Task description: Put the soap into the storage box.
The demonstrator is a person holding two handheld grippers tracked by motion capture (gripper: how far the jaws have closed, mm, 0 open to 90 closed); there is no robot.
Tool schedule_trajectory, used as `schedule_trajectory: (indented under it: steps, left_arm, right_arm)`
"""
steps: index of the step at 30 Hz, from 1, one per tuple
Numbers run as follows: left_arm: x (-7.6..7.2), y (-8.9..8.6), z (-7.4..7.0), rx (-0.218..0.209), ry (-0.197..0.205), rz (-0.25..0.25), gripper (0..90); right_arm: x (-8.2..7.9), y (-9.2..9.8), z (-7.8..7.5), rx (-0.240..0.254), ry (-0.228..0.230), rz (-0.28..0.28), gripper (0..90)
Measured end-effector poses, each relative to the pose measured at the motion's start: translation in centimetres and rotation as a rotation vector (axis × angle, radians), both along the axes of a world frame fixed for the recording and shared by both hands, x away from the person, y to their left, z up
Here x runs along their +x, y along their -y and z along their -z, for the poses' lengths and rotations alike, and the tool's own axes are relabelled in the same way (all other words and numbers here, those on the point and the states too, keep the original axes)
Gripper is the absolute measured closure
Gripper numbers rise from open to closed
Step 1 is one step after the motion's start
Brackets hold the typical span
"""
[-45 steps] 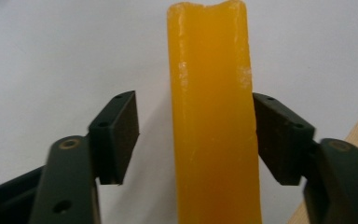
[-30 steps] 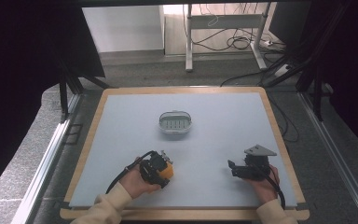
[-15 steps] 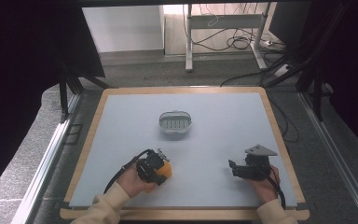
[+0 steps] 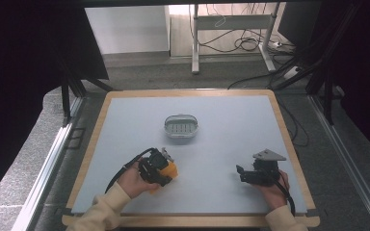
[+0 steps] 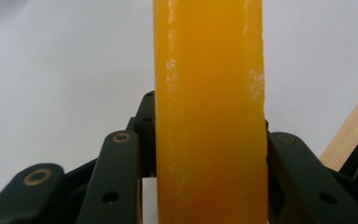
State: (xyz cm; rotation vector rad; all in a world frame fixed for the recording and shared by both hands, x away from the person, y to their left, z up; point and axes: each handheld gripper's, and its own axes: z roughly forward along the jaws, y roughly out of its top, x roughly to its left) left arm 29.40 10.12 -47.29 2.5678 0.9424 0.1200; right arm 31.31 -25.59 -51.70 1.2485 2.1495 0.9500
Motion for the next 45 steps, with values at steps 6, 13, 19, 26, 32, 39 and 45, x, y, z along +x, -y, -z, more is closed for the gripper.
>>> schedule_trajectory:
  steps: [6, 13, 19, 26, 32, 39, 45]
  left_arm:
    - [0.2, 0.0, -0.5, -0.008, 0.01, 0.007, 61.8]
    - [0.6, 0.3, -1.6, -0.023, 0.015, 0.044, 61.8]
    - [1.3, 0.6, -2.3, -0.023, 0.022, 0.059, 61.8]
    - [1.5, 0.5, -2.8, -0.034, 0.028, 0.06, 61.8]
    - [1.7, 0.2, -2.9, -0.042, 0.028, 0.057, 61.8]
    - [2.2, -0.1, -3.3, -0.043, 0.034, 0.056, 61.8]
    - [2.5, -0.1, -3.5, -0.042, 0.033, 0.055, 61.8]
  right_arm:
    - [0.0, 0.0, 0.1, -0.004, -0.003, -0.001, 12.2]
    - [0.0, 0.0, 0.0, -0.005, -0.001, 0.001, 12.3]
    - [0.0, 0.1, 0.1, -0.007, -0.001, 0.002, 12.3]
    - [0.1, 0.1, 0.1, -0.01, -0.002, 0.001, 12.3]
    - [0.1, 0.0, 0.2, -0.012, -0.002, 0.002, 12.3]
    - [0.1, 0.0, 0.2, -0.013, -0.004, 0.0, 12.3]
    - [0.1, 0.0, 0.2, -0.013, -0.005, 0.0, 12.3]
